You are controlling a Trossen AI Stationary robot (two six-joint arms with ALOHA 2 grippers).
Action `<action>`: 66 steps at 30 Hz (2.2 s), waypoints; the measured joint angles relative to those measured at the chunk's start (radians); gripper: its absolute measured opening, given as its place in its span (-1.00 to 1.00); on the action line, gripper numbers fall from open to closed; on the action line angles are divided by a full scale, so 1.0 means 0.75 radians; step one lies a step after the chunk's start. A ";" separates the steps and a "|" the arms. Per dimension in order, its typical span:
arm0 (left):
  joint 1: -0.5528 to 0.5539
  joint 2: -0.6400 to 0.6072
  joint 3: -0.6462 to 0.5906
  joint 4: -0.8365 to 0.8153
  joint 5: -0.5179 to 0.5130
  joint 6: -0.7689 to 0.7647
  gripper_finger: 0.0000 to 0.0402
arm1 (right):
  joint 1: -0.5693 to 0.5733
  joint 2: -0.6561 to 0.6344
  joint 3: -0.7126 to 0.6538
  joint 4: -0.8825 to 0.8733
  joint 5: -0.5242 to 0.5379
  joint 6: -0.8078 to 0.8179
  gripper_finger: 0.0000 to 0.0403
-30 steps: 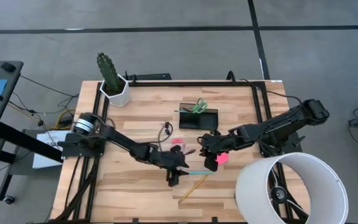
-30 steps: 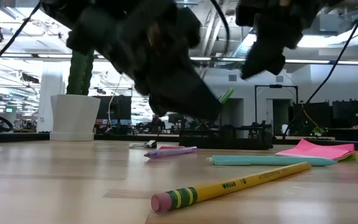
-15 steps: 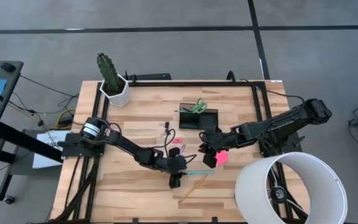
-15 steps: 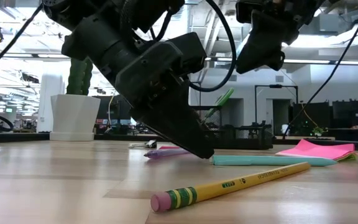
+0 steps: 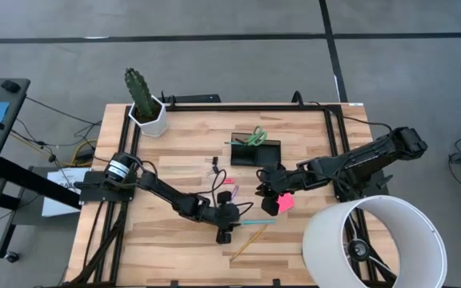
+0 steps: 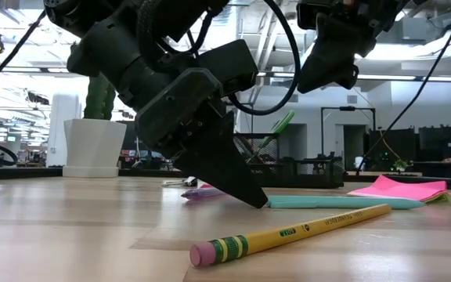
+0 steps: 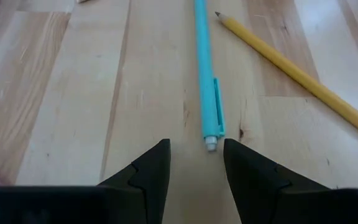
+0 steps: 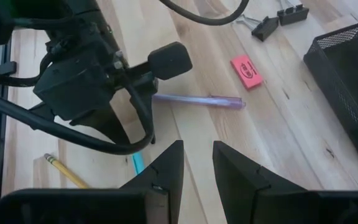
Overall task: Pick and place office supplies into organizer
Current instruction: Put the blue pen into the black desk organizer
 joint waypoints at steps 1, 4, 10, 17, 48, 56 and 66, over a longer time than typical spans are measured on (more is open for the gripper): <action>0.000 0.000 0.000 -0.004 -0.001 0.000 -0.34 | 0.000 0.000 0.000 0.000 0.000 0.000 -0.59; 0.002 0.000 0.001 -0.029 -0.001 0.000 -0.50 | 0.000 0.000 0.000 0.000 0.000 0.000 -0.59; 0.017 0.000 0.001 -0.023 0.079 0.044 -0.94 | 0.000 0.001 0.000 0.001 0.000 0.000 -0.60; 0.035 -0.016 0.000 -0.042 0.124 0.043 -0.99 | 0.000 0.001 0.000 0.001 0.000 0.052 -0.60; 0.459 -0.475 0.631 -1.412 -0.647 1.550 -1.00 | 0.028 -0.017 0.003 1.545 0.290 -0.176 -0.60; 0.577 -0.470 0.629 -1.554 -0.638 1.571 -1.00 | 0.035 -0.015 0.002 1.543 0.308 -0.176 -0.60; 0.605 -0.453 0.630 -1.432 -0.547 1.654 -1.00 | 0.018 -0.015 0.001 1.537 0.312 -0.176 -0.60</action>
